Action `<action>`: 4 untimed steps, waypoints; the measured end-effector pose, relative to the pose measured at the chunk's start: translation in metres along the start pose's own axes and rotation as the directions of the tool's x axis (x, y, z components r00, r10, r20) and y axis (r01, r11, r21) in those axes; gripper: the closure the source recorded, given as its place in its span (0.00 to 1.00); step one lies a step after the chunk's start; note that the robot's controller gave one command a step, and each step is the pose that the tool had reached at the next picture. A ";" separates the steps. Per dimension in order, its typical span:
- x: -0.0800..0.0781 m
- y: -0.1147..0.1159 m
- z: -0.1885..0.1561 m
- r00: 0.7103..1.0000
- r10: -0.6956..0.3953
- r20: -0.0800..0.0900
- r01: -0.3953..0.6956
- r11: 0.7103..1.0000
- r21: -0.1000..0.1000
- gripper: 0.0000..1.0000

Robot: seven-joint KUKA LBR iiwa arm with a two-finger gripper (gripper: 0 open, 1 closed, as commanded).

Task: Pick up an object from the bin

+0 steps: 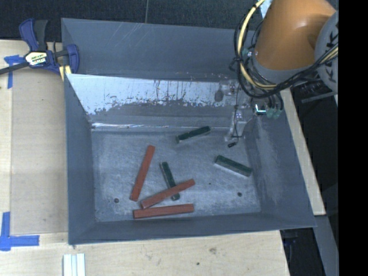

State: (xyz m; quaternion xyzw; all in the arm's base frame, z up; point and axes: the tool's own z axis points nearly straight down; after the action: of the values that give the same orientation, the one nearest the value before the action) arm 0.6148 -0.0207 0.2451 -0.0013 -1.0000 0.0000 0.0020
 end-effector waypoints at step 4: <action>0.087 0.079 0.175 0.926 -0.377 0.003 0.377 0.926 0.001 1.00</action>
Offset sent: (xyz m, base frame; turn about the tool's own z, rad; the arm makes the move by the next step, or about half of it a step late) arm -0.0879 -0.0251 -0.1377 -0.3481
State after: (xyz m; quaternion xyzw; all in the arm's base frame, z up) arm 0.5270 0.0582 0.0706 0.1909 -0.9816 -0.0001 0.0002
